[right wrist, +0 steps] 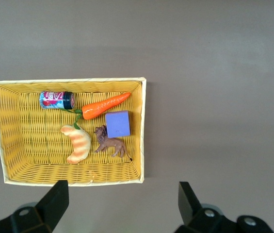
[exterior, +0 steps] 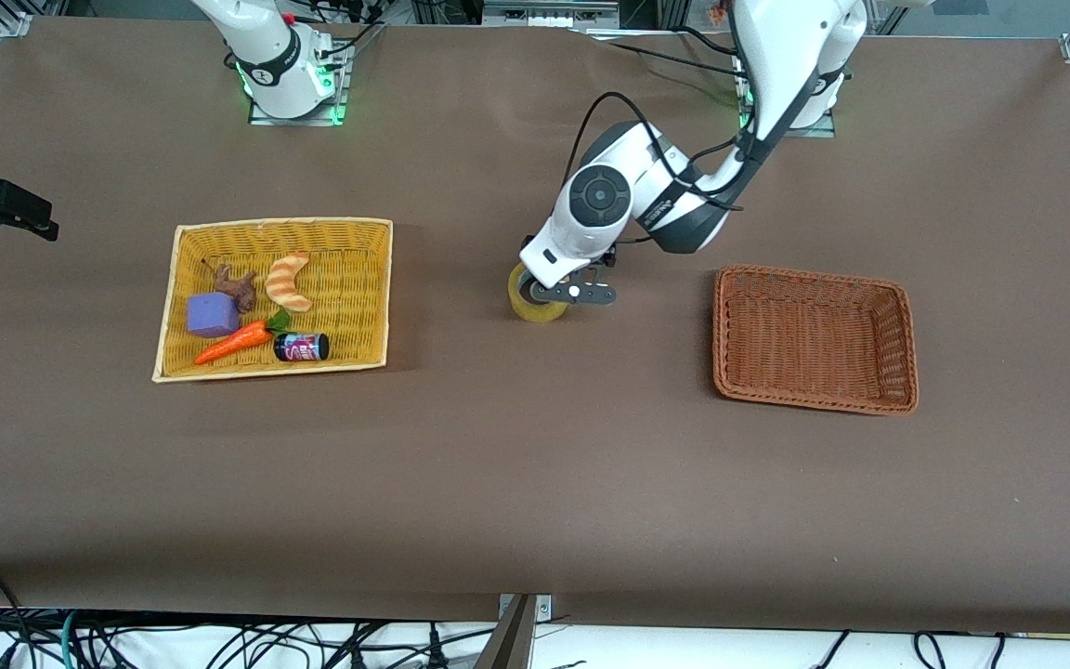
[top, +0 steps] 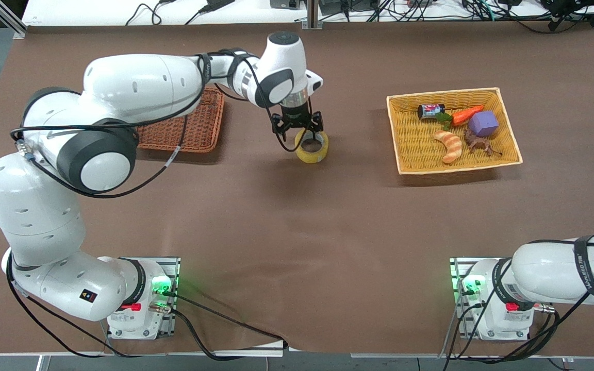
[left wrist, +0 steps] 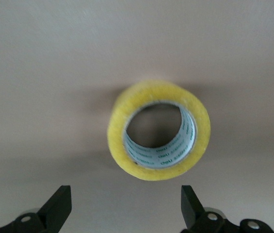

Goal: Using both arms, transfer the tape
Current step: 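Lower the left gripper onto the tape roll and grasp it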

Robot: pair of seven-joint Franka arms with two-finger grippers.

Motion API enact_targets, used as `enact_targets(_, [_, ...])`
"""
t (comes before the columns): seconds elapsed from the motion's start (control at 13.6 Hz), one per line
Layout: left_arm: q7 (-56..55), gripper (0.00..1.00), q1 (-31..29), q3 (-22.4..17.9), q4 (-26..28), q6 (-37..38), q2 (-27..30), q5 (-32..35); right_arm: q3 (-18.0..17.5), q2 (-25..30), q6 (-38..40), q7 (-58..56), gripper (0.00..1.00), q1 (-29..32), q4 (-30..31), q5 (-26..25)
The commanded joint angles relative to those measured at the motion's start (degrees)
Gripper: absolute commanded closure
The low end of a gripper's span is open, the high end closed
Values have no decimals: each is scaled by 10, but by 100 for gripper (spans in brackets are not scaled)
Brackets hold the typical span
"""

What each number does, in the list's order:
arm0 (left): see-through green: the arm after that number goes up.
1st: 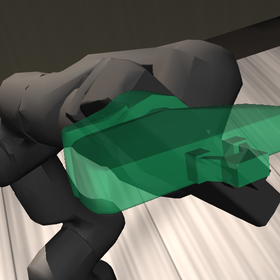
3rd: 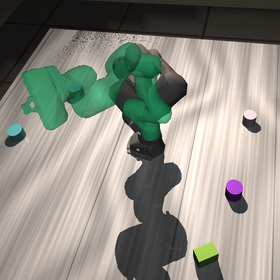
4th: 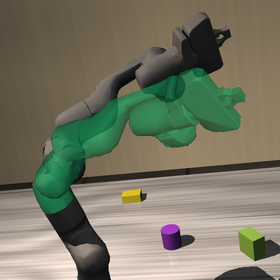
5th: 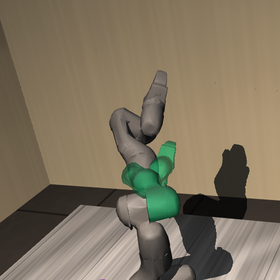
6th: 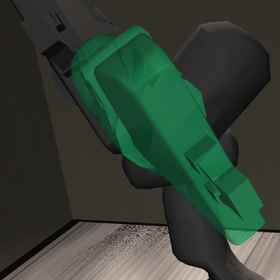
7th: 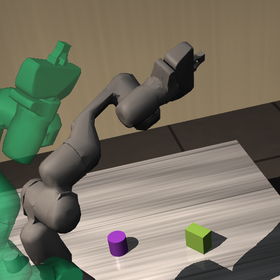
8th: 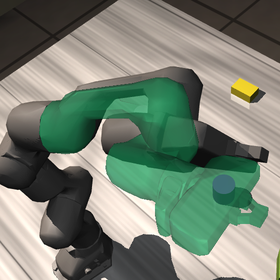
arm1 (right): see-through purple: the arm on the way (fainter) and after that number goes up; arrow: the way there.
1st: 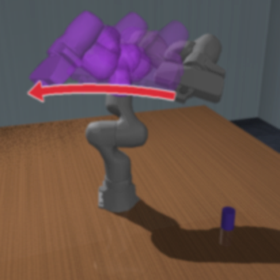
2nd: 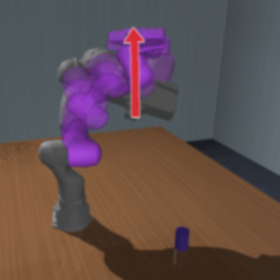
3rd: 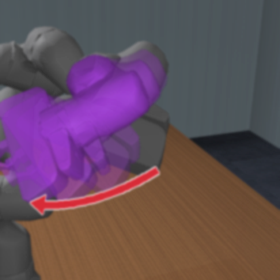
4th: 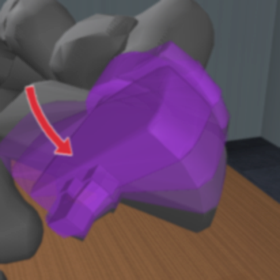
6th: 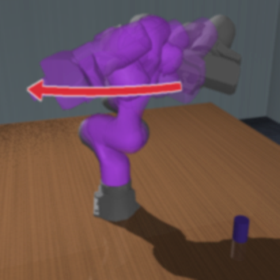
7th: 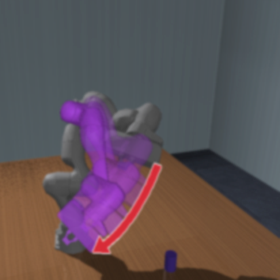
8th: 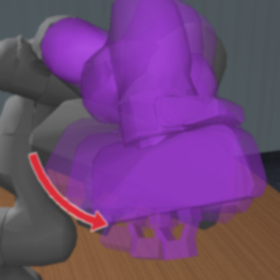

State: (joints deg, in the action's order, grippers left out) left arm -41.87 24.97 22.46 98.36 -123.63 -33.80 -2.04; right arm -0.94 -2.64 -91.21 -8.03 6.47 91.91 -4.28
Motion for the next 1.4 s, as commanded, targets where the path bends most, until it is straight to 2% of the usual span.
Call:
enact_targets(0.0, [-20,1,19,-13,13,-34,-6,23,-1,4,-4,-10,0,4,4,10])
enact_targets(0.44, [-19,1,23,-31,11,-47,-22,26,-1,4,-4,30,0,4,4,10])
enact_targets(0.88, [-19,1,50,-58,12,-112,-59,27,-1,0,-4,30,0,4,4,11])
enact_targets(0.96, [-15,7,50,-59,12,-112,-60,27,-1,0,-4,30,0,4,4,11])
enact_targets(1.03, [-10,27,50,-65,12,-112,-59,27,-1,0,-4,30,0,4,3,11])
enact_targets(1.18, [-9,94,50,-67,12,-112,-59,27,-1,0,-4,30,0,4,3,10])
enact_targets(1.25, [-9,100,49,-67,13,-111,-58,27,-1,0,-4,30,0,4,3,10])
enact_targets(1.32, [-8,100,47,-67,13,-108,-57,27,-1,0,-4,31,0,4,4,10])
